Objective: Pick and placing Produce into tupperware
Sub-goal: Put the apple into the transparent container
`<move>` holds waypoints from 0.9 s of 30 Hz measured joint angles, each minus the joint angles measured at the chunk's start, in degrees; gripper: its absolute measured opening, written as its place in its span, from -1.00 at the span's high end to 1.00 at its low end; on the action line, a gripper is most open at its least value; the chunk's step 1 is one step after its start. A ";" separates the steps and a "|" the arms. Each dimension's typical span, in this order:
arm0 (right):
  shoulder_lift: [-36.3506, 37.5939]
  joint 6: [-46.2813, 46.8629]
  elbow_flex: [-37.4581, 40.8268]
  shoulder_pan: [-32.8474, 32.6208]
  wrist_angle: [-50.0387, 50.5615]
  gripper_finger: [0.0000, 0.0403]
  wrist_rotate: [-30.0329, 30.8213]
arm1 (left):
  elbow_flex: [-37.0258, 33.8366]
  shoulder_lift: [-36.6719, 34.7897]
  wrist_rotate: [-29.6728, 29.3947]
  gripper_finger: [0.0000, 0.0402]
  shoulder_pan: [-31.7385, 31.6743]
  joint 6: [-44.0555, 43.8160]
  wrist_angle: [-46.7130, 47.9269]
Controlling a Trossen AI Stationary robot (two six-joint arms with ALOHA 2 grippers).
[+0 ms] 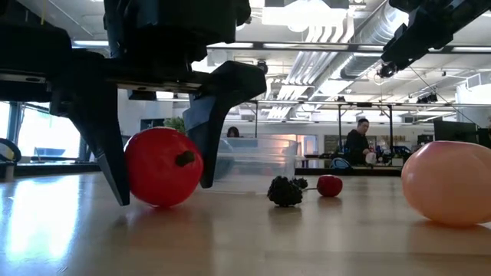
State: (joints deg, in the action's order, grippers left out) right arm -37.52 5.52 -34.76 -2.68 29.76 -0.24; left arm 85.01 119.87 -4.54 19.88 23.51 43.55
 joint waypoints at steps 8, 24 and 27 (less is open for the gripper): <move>0.00 0.00 0.00 0.00 0.00 1.00 0.01 | 0.00 0.00 0.02 -0.50 0.00 0.00 0.15; 0.00 0.00 0.00 0.00 0.00 1.00 -0.01 | 0.00 0.00 -0.42 -0.38 0.00 -1.97 0.22; -0.02 -0.01 0.00 0.00 0.00 1.00 0.01 | -0.02 0.00 -0.78 -0.44 0.00 -2.36 0.43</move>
State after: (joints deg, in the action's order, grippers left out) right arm -37.53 5.51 -34.76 -2.68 29.76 -0.23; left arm 84.99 119.87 -5.31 19.88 21.15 43.98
